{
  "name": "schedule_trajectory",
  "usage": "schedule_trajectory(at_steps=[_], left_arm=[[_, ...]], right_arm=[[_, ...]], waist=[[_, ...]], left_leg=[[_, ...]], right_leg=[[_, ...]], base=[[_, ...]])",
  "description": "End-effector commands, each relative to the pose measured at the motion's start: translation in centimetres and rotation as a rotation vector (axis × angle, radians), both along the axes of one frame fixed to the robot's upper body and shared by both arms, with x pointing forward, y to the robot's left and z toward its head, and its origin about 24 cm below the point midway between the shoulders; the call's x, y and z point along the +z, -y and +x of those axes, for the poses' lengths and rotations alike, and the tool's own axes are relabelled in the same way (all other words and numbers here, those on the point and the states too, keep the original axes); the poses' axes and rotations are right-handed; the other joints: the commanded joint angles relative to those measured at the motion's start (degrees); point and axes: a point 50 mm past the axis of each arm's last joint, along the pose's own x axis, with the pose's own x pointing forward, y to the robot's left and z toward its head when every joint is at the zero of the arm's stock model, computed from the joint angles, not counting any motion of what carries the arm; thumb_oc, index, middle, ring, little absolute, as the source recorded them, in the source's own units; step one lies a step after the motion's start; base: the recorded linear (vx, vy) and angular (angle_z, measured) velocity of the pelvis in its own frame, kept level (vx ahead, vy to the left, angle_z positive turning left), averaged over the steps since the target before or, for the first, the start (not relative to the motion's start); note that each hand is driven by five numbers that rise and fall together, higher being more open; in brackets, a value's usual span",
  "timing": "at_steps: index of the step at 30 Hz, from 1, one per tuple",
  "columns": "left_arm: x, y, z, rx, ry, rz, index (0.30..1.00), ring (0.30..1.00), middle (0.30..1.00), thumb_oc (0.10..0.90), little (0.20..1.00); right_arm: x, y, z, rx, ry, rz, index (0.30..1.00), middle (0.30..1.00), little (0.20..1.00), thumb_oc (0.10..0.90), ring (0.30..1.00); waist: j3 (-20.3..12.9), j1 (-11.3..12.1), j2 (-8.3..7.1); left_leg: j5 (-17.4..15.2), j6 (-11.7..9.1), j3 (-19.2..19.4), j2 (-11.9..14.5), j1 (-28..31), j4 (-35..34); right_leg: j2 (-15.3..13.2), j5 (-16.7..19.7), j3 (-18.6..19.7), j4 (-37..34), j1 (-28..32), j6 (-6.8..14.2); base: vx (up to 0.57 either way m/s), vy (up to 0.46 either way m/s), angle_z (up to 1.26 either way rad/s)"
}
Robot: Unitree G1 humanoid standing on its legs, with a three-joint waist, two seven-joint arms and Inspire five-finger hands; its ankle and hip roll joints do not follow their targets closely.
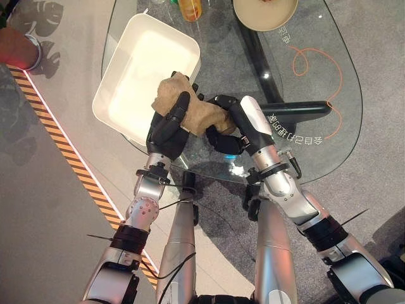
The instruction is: Wipe the table with a cloth and put it in the basket.
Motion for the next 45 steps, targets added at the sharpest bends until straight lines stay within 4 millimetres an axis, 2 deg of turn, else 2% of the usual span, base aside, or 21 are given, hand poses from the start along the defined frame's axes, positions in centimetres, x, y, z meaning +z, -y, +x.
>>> schedule_trajectory(at_steps=[1,22,23,24,25,36,45], left_arm=[[5.4,1.2,-1.0,-0.052,0.300,-0.055,0.300,0.300,0.300,0.100,0.200],[6.0,0.8,-1.3,0.012,0.354,-0.098,0.300,0.300,0.300,0.100,0.200],[6.1,0.7,-1.3,0.019,0.355,-0.099,0.300,0.300,0.300,0.100,0.200],[6.1,0.7,-1.3,0.023,0.354,-0.101,0.300,0.300,0.300,0.100,0.200],[6.1,0.7,-1.3,0.026,0.354,-0.102,0.300,0.300,0.300,0.100,0.200],[6.3,0.0,-1.4,0.097,0.353,-0.129,0.300,0.300,0.300,0.100,0.200],[6.2,-1.8,-1.5,0.280,0.320,-0.178,0.300,0.300,0.300,0.100,0.200]], right_arm=[[8.6,-3.4,-4.3,0.272,0.379,0.182,0.300,0.300,0.200,0.100,0.300],[8.8,-3.5,-4.2,0.267,0.381,0.185,0.300,0.300,0.200,0.100,0.300],[8.8,-3.4,-4.2,0.267,0.379,0.191,0.566,0.566,0.510,0.410,0.566],[8.7,-3.4,-4.2,0.267,0.376,0.195,0.754,0.754,0.730,0.630,0.754],[8.7,-3.4,-4.2,0.267,0.375,0.197,0.900,0.900,0.900,0.800,0.900],[8.8,-3.5,-4.2,0.283,0.362,0.210,0.900,0.900,0.900,0.800,0.900],[8.8,-3.5,-4.1,0.286,0.362,0.215,0.900,0.900,0.900,0.800,0.900]], waist=[[-1.53,-0.19,-0.52],[-1.53,-0.02,-0.53],[-1.53,-0.04,-0.58],[-1.53,-0.06,-0.61],[-1.53,-0.08,-0.62],[-1.53,0.17,-0.60],[-1.53,0.38,-0.58]], left_leg=[[-6.34,6.58,7.68,-3.97,1.23,5.88],[-6.20,6.64,7.66,-4.18,1.08,5.50],[-6.22,6.64,7.67,-4.14,1.24,5.41],[-6.25,6.65,7.65,-4.14,1.26,5.48],[-6.25,6.66,7.61,-4.16,1.22,5.53],[-6.16,6.61,7.47,-4.31,1.15,5.58],[-6.01,6.58,7.29,-4.46,0.95,5.46]], right_leg=[[3.29,4.10,0.33,-6.72,4.15,-0.02],[3.43,4.17,0.25,-6.90,3.82,0.00],[3.42,4.16,0.20,-6.92,3.95,0.01],[3.43,4.14,0.19,-6.86,3.96,0.02],[3.46,4.13,0.21,-6.75,3.88,0.03],[3.40,4.06,0.06,-6.71,3.95,-0.04],[3.44,3.96,-0.01,-6.59,3.68,-0.06]], base=[[0.00,0.000,0.00],[0.00,0.000,0.00],[0.00,0.000,0.00],[0.00,0.000,0.00],[0.00,0.000,0.00],[0.00,0.000,0.00],[0.00,0.000,0.00]])
